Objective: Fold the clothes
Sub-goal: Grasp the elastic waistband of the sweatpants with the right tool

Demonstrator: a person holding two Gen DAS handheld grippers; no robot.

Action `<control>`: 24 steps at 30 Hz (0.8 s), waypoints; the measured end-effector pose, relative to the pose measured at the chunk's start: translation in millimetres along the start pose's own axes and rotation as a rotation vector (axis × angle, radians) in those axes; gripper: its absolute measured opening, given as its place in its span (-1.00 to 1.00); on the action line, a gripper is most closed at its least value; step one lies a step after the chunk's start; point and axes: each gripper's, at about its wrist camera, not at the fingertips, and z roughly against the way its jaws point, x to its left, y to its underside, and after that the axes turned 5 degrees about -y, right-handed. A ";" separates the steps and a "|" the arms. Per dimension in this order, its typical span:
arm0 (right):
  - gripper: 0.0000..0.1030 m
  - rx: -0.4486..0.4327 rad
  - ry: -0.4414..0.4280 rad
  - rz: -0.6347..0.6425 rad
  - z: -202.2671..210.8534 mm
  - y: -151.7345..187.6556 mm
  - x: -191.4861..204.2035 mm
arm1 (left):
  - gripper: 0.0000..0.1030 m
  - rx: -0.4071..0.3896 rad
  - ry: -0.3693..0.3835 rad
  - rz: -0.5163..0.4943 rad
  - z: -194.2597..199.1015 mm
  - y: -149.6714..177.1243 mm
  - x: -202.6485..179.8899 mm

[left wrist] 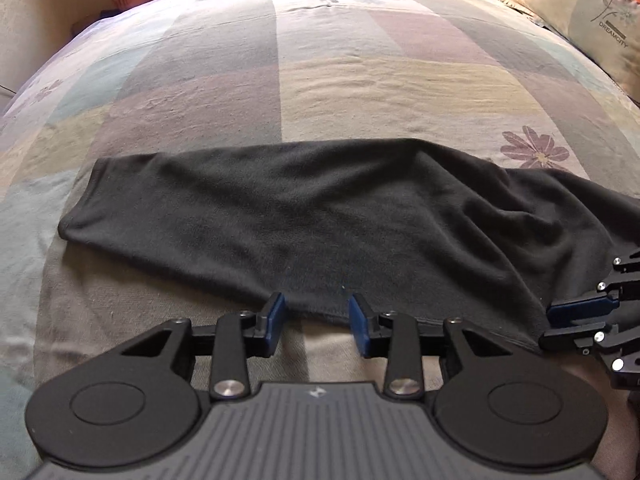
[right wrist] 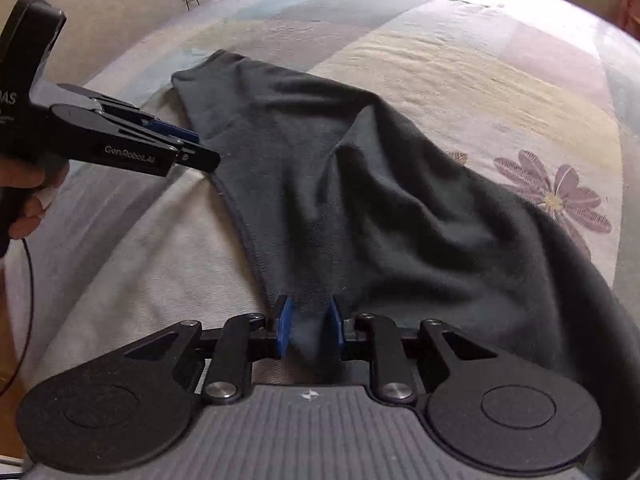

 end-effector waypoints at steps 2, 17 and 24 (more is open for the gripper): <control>-0.53 -0.044 -0.081 -0.035 25.6 3.1 -3.3 | -0.24 -0.018 0.016 -0.019 15.5 2.5 -10.1; -0.27 -0.351 0.378 -0.350 253.4 140.0 -204.7 | 0.18 -0.112 0.225 -0.004 53.5 35.2 -109.1; -0.13 -0.344 0.375 -0.383 243.4 195.5 -242.5 | 0.19 -0.094 0.223 0.042 53.4 47.3 -143.6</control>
